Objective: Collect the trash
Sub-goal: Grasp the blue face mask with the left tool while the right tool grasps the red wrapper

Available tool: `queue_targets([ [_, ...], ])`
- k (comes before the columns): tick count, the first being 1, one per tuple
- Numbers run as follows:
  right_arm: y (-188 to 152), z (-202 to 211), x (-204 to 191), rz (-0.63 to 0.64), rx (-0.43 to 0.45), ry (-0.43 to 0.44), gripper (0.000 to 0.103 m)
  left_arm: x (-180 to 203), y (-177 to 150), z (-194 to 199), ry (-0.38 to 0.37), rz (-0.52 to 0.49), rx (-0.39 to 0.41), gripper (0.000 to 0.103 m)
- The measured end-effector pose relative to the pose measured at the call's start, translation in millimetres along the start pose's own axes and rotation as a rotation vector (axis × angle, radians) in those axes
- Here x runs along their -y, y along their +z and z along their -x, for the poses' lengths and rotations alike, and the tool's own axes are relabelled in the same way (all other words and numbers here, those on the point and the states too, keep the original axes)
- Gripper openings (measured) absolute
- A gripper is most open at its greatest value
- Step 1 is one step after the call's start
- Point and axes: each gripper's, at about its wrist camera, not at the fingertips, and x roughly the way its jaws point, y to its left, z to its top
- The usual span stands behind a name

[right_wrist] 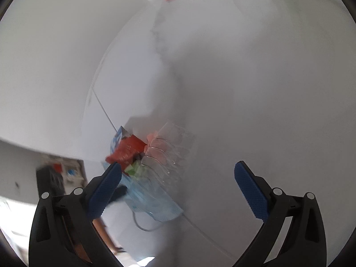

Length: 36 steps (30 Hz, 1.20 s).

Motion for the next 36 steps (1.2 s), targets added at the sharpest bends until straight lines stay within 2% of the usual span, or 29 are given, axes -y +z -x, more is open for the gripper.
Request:
queue_targets([
  [2,1,-2,-4,-0.022,0.012,-0.013,0.100,-2,-3,0,0.006,0.003,0.001,0.020],
  [4,5,-1,-22,0.058,0.038,-0.030,0.100,-5,-6,0,0.012,0.006,0.009,0.018],
  [7,9,-5,-70,0.347,0.037,-0.025,0.099,-9,-8,0,0.008,0.016,0.013,0.016],
  [10,5,-34,-118,0.706,-0.038,-0.088,0.094,-14,-8,-1,-0.001,0.031,0.019,0.015],
  [12,1,-60,-134,0.839,-0.112,-0.105,0.088,-17,-9,-1,-0.008,0.040,0.023,0.015],
  [14,-2,-81,-143,0.898,-0.169,-0.097,0.087,-21,-11,-1,-0.014,0.052,0.027,0.014],
  [17,-9,-109,-149,0.950,-0.227,-0.095,0.085,-27,-13,0,-0.025,0.067,0.035,0.014],
  [19,-14,-123,-151,0.979,-0.249,-0.120,0.079,-31,-15,3,-0.029,0.070,0.045,0.013],
  [20,-15,-125,-151,0.986,-0.254,-0.124,0.073,-32,-16,3,-0.031,0.070,0.048,0.013],
  [22,-17,-131,-147,0.980,-0.263,-0.120,0.071,-35,-19,8,-0.035,0.061,0.064,0.009],
  [28,-14,-116,-135,0.949,-0.199,-0.100,0.057,-38,-22,14,-0.009,0.053,0.104,0.003],
  [30,-11,-110,-129,0.918,-0.177,-0.094,0.045,-40,-24,19,-0.001,0.054,0.118,0.002],
  [36,5,-108,-114,0.837,-0.147,-0.090,0.040,-44,-27,47,0.036,0.040,0.184,0.002],
])
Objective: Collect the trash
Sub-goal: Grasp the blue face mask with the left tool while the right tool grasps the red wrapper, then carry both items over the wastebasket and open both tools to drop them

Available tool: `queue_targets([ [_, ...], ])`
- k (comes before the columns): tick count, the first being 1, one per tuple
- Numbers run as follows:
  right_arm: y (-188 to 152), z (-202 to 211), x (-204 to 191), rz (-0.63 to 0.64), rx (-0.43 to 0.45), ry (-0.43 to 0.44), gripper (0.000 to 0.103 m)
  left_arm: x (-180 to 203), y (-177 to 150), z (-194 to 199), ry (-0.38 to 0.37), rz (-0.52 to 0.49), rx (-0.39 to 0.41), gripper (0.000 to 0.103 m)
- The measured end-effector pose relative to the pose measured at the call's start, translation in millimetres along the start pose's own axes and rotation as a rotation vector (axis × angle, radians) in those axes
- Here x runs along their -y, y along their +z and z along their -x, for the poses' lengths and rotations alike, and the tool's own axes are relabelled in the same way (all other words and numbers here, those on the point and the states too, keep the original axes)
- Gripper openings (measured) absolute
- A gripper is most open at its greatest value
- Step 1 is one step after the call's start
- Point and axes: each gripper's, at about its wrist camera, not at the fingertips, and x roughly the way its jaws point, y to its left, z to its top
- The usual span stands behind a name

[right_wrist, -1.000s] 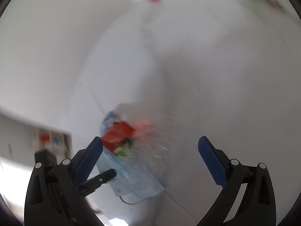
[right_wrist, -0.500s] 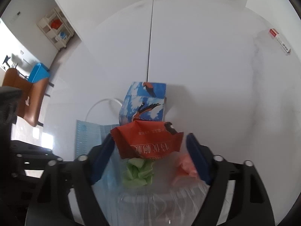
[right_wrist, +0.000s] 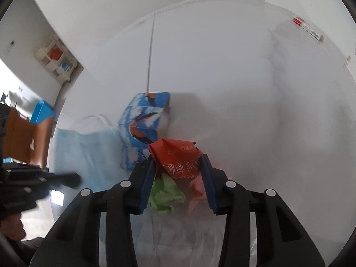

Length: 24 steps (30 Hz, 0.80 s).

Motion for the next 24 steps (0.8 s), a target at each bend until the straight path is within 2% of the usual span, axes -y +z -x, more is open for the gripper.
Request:
queue_targets([
  [5,-6,4,11,-0.049,0.022,0.015,0.038,-2,-2,42,0.072,-0.031,0.122,0.002],
  [8,-8,6,12,-0.058,0.032,0.019,0.036,-1,-4,70,0.174,-0.073,0.235,0.002],
  [10,-9,8,13,-0.057,0.040,0.020,0.036,-3,-6,85,0.214,-0.096,0.287,0.002],
  [14,-12,17,3,-0.055,0.079,0.028,0.036,-15,-10,107,0.186,-0.056,0.313,0.002],
  [19,-8,43,-19,-0.008,0.129,0.038,0.036,-32,-29,134,0.182,-0.015,0.346,0.002],
  [24,-15,83,-64,0.057,0.187,0.095,0.036,-61,-65,159,0.227,0.033,0.344,0.002],
])
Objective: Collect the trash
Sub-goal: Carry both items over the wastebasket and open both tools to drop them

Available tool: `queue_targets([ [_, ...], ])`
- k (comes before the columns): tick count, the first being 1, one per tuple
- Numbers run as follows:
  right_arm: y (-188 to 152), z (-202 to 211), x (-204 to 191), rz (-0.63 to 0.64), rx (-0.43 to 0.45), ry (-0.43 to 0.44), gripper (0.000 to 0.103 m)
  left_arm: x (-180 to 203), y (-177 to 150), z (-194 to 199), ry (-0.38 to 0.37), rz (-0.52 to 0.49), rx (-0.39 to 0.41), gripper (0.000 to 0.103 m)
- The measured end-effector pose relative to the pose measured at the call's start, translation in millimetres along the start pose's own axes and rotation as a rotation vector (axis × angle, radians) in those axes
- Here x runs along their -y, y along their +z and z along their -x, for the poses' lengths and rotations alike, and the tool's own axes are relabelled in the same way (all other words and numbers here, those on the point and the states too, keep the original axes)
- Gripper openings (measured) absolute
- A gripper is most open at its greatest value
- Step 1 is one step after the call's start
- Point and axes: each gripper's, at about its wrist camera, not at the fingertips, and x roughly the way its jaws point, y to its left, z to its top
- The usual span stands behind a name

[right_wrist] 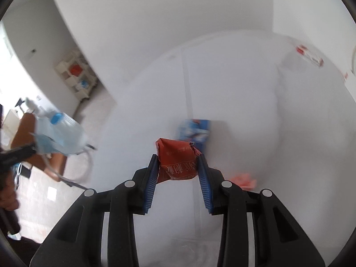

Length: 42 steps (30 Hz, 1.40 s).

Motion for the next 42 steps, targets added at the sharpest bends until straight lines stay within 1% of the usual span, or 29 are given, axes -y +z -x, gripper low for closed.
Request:
queue_targets([
  [3,-4,17,-37,0.036,0.016,0.062,0.036,-25,-20,8,0.047,0.011,-0.018,0.002],
  [5,-7,22,-63,0.057,0.010,0.110,0.036,-49,-37,8,0.085,0.017,-0.059,0.002],
  [8,-12,23,-99,0.097,-0.005,0.168,0.036,-86,-62,-4,0.103,0.046,-0.125,0.002],
  [11,-15,17,-132,0.143,-0.030,0.206,0.036,-125,-89,-30,0.107,0.079,-0.208,0.002],
  [12,-16,14,-144,0.162,-0.041,0.218,0.036,-138,-100,-44,0.118,0.089,-0.248,0.002],
  [15,-21,12,-174,0.206,-0.057,0.233,0.036,-158,-119,-76,0.128,0.092,-0.316,0.002],
  [17,-24,10,-193,0.239,-0.070,0.237,0.036,-171,-131,-99,0.117,0.109,-0.372,0.004],
  [18,-24,10,-199,0.250,-0.075,0.239,0.036,-178,-136,-107,0.117,0.125,-0.396,0.011],
  [19,-25,9,-205,0.262,-0.080,0.241,0.036,-186,-141,-113,0.108,0.151,-0.420,0.036],
  [20,-26,7,-210,0.271,-0.088,0.243,0.036,-193,-145,-117,0.107,0.176,-0.436,0.054],
  [21,-27,6,-214,0.277,-0.094,0.242,0.036,-196,-147,-119,0.116,0.198,-0.440,0.075],
  [22,-28,4,-219,0.284,-0.104,0.240,0.037,-200,-149,-119,0.118,0.211,-0.430,0.076],
  [24,-30,1,-224,0.291,-0.120,0.238,0.037,-204,-149,-120,0.105,0.214,-0.435,0.078],
  [26,-32,0,-228,0.295,-0.131,0.239,0.037,-202,-148,-118,0.122,0.227,-0.437,0.082],
  [29,-36,-1,-235,0.309,-0.143,0.236,0.037,-207,-144,-104,0.127,0.282,-0.415,0.088],
  [31,-37,-5,-237,0.315,-0.155,0.241,0.038,-208,-139,-85,0.142,0.325,-0.369,0.092],
  [33,-40,-10,-240,0.321,-0.169,0.245,0.038,-210,-134,-64,0.169,0.345,-0.322,0.095],
  [35,-44,-16,-245,0.330,-0.188,0.250,0.039,-213,-128,-40,0.213,0.357,-0.266,0.095],
  [40,-60,-39,-261,0.381,-0.258,0.268,0.041,-217,-110,11,0.277,0.359,-0.167,0.095],
  [41,-63,-44,-265,0.393,-0.271,0.274,0.046,-217,-107,18,0.291,0.354,-0.153,0.095],
  [42,-66,-48,-269,0.407,-0.287,0.281,0.054,-216,-105,23,0.304,0.349,-0.140,0.095],
])
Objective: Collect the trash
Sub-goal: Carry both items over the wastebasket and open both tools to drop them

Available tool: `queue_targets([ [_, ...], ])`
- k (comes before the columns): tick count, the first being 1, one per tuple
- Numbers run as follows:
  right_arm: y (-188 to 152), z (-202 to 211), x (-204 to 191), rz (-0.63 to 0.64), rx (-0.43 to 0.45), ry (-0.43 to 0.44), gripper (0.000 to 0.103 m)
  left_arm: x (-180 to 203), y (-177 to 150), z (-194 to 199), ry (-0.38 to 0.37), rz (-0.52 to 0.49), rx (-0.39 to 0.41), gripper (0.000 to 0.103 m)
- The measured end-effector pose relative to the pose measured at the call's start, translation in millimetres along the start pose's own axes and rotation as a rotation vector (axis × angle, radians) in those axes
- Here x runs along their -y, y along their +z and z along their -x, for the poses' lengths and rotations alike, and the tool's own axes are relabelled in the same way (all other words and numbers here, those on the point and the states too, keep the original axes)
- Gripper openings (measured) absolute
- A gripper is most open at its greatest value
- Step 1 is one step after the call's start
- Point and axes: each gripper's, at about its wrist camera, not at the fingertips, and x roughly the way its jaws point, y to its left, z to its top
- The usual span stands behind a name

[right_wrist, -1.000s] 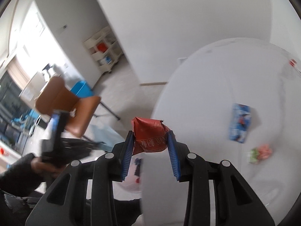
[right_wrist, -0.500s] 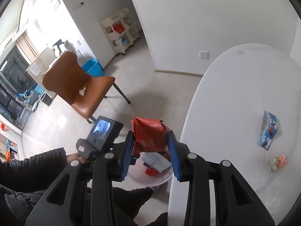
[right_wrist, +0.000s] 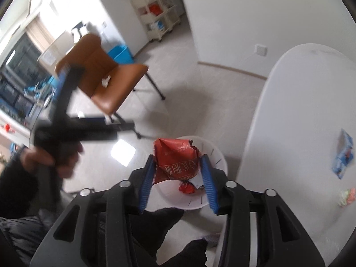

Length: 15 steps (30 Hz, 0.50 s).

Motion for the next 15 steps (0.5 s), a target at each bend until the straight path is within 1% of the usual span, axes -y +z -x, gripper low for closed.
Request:
queue_targets([
  [1,0,-9,-3,0.016,-0.022,0.007,0.057,0,2,8,0.015,-0.005,0.016,0.095],
  [3,0,-23,-7,0.028,-0.046,-0.002,0.078,3,5,17,0.034,-0.016,0.038,0.095],
  [5,0,-29,-6,0.016,-0.066,-0.024,0.087,8,7,27,0.052,-0.036,0.062,0.095],
  [6,0,-27,-5,0.003,-0.061,-0.041,0.091,11,8,31,0.059,-0.047,0.069,0.095],
  [9,2,-11,3,-0.047,-0.026,-0.064,0.097,24,11,41,0.062,-0.080,0.087,0.095],
  [11,2,9,14,-0.092,0.015,-0.086,0.099,38,11,48,0.043,-0.102,0.091,0.095],
  [15,-4,61,39,-0.166,0.105,-0.177,0.100,66,11,59,0.016,-0.154,0.105,0.095],
])
